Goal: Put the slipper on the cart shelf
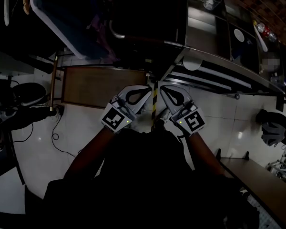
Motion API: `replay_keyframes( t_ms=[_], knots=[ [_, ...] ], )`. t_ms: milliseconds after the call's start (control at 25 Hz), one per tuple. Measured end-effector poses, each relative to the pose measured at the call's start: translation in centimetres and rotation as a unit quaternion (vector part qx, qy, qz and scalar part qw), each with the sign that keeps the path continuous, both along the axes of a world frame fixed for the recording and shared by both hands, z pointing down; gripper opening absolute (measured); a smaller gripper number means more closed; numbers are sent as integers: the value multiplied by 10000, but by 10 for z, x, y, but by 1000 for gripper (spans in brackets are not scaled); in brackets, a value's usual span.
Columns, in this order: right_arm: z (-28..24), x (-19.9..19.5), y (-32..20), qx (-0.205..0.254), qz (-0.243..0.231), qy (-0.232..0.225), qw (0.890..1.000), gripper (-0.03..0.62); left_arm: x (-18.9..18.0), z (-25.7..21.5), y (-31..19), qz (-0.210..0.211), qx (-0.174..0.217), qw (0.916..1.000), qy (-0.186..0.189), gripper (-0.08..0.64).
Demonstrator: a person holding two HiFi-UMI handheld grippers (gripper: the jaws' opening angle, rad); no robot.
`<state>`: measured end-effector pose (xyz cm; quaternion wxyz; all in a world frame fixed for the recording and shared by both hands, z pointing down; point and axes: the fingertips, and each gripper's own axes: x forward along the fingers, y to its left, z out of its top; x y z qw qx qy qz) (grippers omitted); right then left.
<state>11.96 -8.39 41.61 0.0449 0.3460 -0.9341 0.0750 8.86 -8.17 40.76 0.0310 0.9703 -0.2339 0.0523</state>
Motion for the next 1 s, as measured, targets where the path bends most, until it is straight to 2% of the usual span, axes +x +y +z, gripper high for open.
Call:
replay_keyframes(
  t_ms=[320,600,800,1000],
  knots=[
    [-14,-109,28,-41,125,-100,9999,2,-102,-8,23,179,75,9997,111,3],
    [-22,-181,56,-157,216,-160,9995,2,-173,-16,55,419,94,9991,71,3],
    [-29,-206,74,-219,62,-211,9995,2,-195,-22,69,342,90,9994,70,3],
    [-35,-206,82,-206,-83,-177,9996,2,-193,-28,76,220,76,9996,178,3]
  ],
)
